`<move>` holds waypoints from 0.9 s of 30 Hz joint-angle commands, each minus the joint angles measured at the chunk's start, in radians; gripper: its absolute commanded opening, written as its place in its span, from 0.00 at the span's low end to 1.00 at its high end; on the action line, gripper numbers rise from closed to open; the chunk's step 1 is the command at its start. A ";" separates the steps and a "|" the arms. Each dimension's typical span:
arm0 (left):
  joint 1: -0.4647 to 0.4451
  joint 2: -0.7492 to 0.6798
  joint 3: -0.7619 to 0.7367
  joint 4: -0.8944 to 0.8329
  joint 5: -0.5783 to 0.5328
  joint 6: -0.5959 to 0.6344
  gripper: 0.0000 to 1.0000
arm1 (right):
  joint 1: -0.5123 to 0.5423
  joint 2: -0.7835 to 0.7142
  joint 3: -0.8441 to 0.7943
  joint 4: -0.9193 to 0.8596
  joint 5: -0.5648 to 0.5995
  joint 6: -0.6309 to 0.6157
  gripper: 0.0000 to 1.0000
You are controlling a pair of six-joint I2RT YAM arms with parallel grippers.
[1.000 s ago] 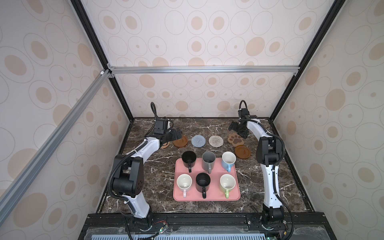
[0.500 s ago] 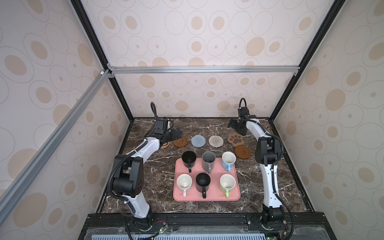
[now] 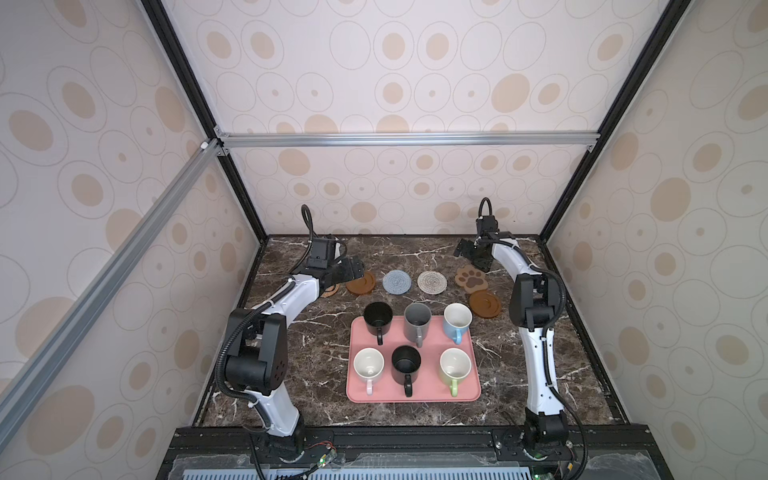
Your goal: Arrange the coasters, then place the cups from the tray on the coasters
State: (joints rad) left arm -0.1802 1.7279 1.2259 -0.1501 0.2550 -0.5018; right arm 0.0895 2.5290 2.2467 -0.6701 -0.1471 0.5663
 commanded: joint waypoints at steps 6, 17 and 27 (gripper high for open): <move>0.004 -0.028 -0.011 0.015 -0.008 -0.015 1.00 | 0.003 -0.038 -0.067 -0.036 -0.023 0.004 1.00; 0.004 -0.037 -0.023 0.023 -0.005 -0.021 1.00 | 0.003 -0.072 -0.126 -0.026 -0.029 -0.002 1.00; 0.004 -0.041 -0.034 0.031 -0.003 -0.029 1.00 | 0.003 -0.099 -0.145 -0.031 -0.013 -0.016 1.00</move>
State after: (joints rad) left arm -0.1802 1.7275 1.1934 -0.1360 0.2554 -0.5179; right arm 0.0898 2.4538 2.1181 -0.6407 -0.1673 0.5575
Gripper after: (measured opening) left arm 0.998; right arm 0.997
